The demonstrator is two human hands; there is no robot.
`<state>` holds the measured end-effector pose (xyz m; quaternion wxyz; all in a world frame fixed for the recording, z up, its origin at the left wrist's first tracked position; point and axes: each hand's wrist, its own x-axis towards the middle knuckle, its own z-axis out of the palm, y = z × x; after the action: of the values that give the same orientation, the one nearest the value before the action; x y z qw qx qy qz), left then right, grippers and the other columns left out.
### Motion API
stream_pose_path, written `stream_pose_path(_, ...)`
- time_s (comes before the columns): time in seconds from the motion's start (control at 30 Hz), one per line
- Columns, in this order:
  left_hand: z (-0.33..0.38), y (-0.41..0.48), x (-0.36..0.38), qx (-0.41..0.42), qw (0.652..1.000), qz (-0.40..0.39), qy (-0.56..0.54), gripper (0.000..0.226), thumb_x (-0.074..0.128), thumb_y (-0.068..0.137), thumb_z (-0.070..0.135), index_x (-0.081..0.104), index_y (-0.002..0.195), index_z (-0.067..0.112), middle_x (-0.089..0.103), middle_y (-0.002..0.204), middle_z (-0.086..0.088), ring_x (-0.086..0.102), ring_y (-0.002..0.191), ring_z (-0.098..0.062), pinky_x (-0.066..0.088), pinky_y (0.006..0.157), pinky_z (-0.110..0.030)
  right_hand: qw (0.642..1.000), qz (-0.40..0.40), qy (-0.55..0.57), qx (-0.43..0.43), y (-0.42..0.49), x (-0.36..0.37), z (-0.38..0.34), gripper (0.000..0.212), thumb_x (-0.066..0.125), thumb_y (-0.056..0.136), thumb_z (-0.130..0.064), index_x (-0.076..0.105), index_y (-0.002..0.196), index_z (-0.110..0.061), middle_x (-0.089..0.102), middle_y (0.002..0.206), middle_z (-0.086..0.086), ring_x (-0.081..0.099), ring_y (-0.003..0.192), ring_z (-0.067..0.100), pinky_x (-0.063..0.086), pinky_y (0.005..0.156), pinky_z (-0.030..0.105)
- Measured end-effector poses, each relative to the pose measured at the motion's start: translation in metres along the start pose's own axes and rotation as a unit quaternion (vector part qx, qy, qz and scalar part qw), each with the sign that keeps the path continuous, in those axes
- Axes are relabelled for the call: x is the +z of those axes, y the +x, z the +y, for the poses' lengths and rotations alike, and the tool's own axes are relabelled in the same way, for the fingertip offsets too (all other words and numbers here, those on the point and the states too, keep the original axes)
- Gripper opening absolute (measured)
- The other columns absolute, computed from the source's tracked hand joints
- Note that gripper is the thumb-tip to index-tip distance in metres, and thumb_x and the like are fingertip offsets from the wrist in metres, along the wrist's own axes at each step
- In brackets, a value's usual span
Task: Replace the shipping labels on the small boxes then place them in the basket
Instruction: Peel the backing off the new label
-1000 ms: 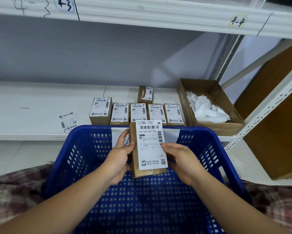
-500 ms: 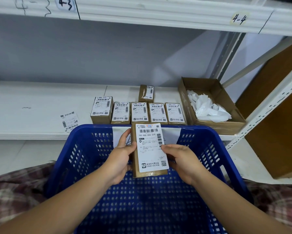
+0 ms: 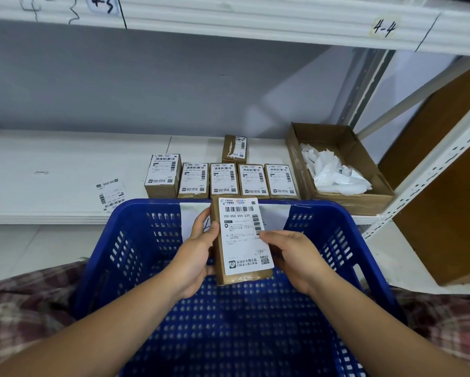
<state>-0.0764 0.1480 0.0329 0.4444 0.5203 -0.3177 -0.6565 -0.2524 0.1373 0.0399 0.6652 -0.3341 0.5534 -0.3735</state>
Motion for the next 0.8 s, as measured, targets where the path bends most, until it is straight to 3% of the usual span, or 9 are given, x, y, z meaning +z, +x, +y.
stream_pose_path(0.2, 0.0009, -0.0012, 0.0008, 0.006, 1.0, -0.008, 0.019, 0.035, 0.044, 0.096, 0.037, 0.035, 0.126, 0.052, 0.065, 0.115, 0.01, 0.059, 0.103, -0.008, 0.053, 0.071, -0.036, 1.0, 0.0, -0.026, -0.008, 0.0008, -0.001, 0.0001, 0.021, 0.057, 0.096, -0.012, 0.071, 0.1, 0.003, 0.076, 0.096, 0.012, 0.071, 0.095, 0.028, 0.054, 0.084, 0.034)
stream_pose_path(0.47, 0.0002, 0.0001, -0.0005, 0.003, 1.0, 0.003, 0.021, 0.036, 0.044, 0.097, 0.036, 0.036, 0.129, 0.05, 0.065, 0.116, 0.008, 0.06, 0.104, -0.01, 0.055, 0.076, -0.041, 0.998, 0.011, -0.063, -0.02, -0.0017, 0.0017, 0.0009, 0.02, 0.057, 0.097, -0.015, 0.072, 0.094, -0.002, 0.076, 0.094, 0.01, 0.07, 0.099, 0.03, 0.05, 0.1, 0.046)
stream_pose_path(0.8, -0.0004, 0.0006, -0.001, 0.0, 0.999, 0.012, 0.031, 0.037, 0.043, 0.099, 0.029, 0.036, 0.13, 0.048, 0.065, 0.116, 0.005, 0.059, 0.104, -0.013, 0.054, 0.08, -0.042, 0.997, 0.014, -0.072, -0.034, -0.0047, 0.0023, -0.0006, 0.021, 0.057, 0.097, -0.013, 0.073, 0.09, -0.002, 0.076, 0.092, 0.009, 0.071, 0.095, 0.028, 0.054, 0.094, 0.042)
